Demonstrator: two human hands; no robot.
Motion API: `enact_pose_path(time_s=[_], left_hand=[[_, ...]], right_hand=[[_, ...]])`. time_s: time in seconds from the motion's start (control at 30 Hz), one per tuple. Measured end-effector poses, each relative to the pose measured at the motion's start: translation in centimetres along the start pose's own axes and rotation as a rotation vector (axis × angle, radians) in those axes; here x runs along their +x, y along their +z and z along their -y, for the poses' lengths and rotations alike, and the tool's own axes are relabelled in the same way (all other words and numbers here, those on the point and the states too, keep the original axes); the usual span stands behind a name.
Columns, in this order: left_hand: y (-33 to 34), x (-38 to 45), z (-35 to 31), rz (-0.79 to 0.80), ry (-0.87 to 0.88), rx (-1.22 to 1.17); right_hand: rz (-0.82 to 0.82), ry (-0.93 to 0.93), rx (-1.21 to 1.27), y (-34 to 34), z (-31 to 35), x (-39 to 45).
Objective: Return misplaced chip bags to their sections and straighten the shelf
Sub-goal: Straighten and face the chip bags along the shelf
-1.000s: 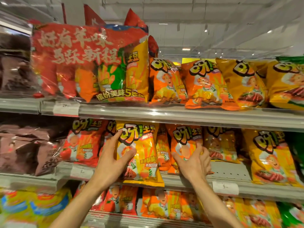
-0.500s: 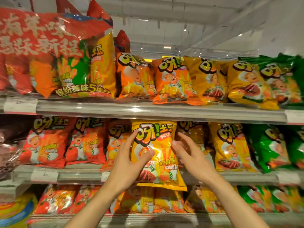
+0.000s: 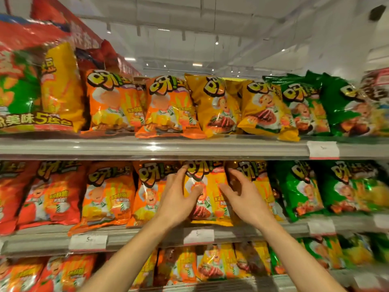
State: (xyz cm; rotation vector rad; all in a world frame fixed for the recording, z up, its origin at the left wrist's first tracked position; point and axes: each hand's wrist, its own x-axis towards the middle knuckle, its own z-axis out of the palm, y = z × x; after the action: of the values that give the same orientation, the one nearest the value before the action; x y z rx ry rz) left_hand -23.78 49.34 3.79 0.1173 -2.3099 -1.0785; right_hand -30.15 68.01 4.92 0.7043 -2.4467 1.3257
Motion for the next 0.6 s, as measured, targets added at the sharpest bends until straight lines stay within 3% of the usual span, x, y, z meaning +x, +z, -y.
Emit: enact_pose_path(time_s=[0.07, 0.13, 0.3, 0.6], left_hand=[[0.9, 0.7, 0.1, -0.011, -0.023, 0.07], [1.8, 1.3, 0.4, -0.024, -0.042, 0.112], [3.5, 2.1, 0.8, -0.03, -0.063, 0.155], [5.9, 2.4, 0.6, 0.011, -0.04, 0.214]], right_hand=[[-0.232, -0.083, -0.211, -1.1, -1.8, 0.1], [-0.32, -0.033, -0.334, -2.1, -4.0, 0.4], [-0.109, 0.237, -0.346, -1.5, -8.2, 1.2], [-0.263, 0.212, -0.449, -1.9, -9.9, 1.7]])
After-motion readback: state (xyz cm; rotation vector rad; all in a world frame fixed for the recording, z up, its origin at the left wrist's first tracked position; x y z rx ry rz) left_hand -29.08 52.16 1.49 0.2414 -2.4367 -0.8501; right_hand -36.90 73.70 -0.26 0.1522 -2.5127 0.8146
